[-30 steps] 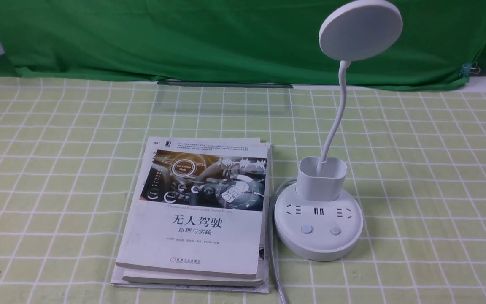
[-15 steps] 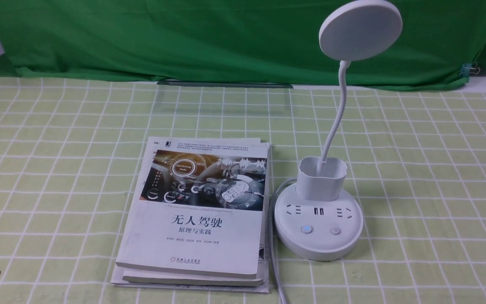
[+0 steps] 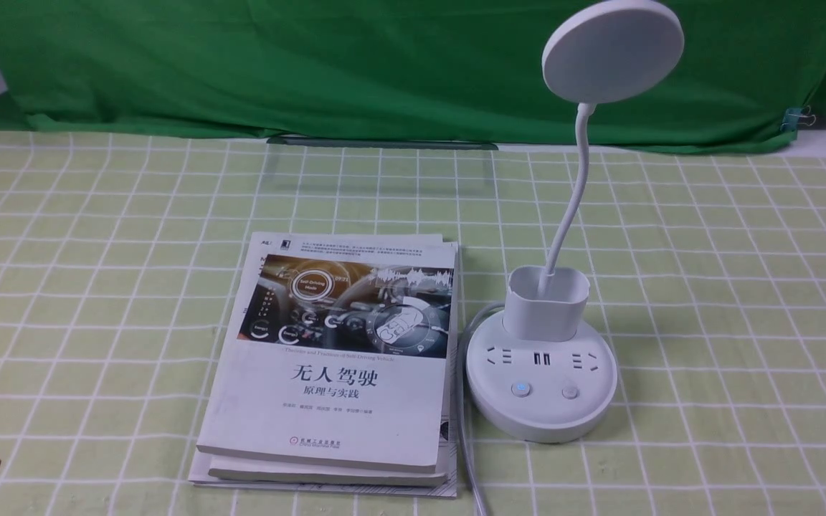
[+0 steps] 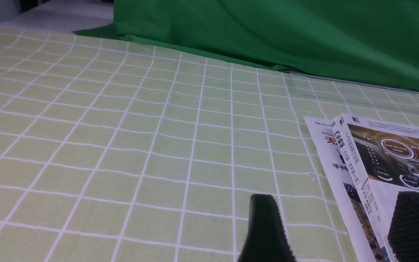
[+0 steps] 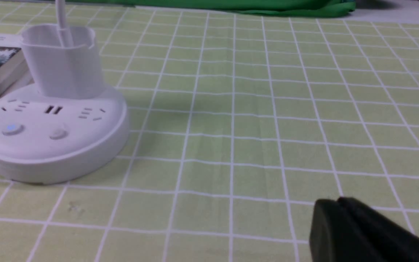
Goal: Turn off the desk lamp on the green coffee tablecloth by hand.
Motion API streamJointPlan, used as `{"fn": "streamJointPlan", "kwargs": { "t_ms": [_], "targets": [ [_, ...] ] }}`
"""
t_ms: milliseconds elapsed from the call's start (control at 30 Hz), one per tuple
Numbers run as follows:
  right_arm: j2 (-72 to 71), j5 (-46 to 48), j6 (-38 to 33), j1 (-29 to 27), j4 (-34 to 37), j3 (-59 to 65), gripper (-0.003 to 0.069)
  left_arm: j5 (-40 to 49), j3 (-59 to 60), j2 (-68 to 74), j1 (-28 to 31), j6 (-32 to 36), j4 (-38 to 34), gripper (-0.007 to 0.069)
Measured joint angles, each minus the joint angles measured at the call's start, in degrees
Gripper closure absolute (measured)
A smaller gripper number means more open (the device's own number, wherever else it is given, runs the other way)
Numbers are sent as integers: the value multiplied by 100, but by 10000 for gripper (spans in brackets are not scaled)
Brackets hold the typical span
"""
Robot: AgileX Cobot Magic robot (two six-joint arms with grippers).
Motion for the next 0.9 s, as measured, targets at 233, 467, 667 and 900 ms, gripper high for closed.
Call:
{"fn": "streamJointPlan", "kwargs": {
  "t_ms": [233, 467, 667, 900],
  "targets": [
    [0, 0, 0, 0, 0, 0, 568, 0, 0, 0, 0, 0, 0, 214],
    [0, 0, 0, 0, -5, 0, 557, 0, 0, 0, 0, 0, 0, 214],
    [0, 0, 0, 0, -5, 0, 547, 0, 0, 0, 0, 0, 0, 214],
    [0, 0, 0, 0, -5, 0, 533, 0, 0, 0, 0, 0, 0, 214]
  ]
}}
